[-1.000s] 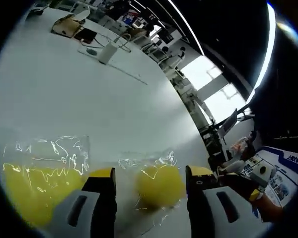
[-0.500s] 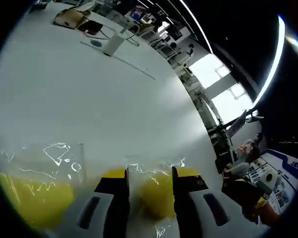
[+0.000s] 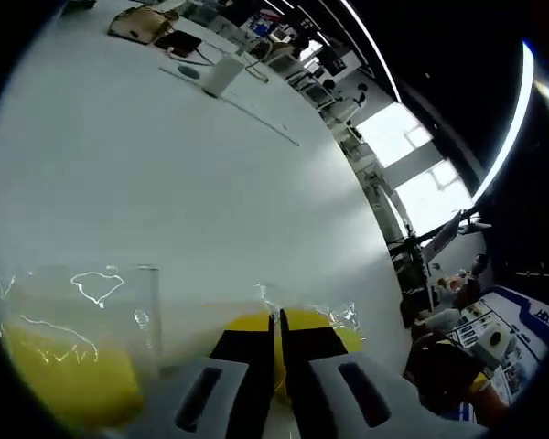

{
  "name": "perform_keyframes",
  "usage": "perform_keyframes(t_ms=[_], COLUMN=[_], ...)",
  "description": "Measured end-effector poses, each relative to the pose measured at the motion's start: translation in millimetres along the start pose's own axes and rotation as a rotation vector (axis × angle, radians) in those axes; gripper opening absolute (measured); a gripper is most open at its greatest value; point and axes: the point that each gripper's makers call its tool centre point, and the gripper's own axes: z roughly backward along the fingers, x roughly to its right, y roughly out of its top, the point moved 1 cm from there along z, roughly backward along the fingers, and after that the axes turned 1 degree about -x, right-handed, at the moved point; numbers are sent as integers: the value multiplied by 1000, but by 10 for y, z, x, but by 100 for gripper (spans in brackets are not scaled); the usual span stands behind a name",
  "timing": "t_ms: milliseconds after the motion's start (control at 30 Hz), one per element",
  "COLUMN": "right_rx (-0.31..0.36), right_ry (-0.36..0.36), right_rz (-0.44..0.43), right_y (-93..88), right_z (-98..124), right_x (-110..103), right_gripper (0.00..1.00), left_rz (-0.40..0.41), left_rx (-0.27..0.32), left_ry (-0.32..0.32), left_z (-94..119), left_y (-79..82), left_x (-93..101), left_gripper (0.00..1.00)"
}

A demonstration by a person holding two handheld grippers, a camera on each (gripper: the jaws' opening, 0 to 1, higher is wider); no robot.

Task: Compare the silicone blocks by pressing each to a similar depth, holding the contact briefly, and releasing to observe deformation and rebound differences across the visible hardness samples.

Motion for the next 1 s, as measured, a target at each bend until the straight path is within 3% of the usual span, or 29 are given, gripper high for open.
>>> perform_keyframes(t_ms=[233, 400, 633, 800, 1000], right_rx=[16, 20, 26, 33, 19], right_ry=[4, 6, 21, 32, 44], right_rz=[2, 8, 18, 37, 111], right_y=[51, 74, 115, 179, 274], right_z=[-8, -24, -60, -74, -75], right_x=[11, -4, -49, -111, -192], right_gripper=[56, 55, 55, 55, 56], left_rz=[-1, -67, -297, -371, -546], left_rx=[13, 25, 39, 23, 17], left_ry=[-6, -16, -30, -28, -55], left_z=[13, 96, 252, 352, 491], left_y=[33, 63, 86, 42, -14], left_x=[52, 203, 521, 714, 1021], left_gripper=[0, 0, 0, 0, 0])
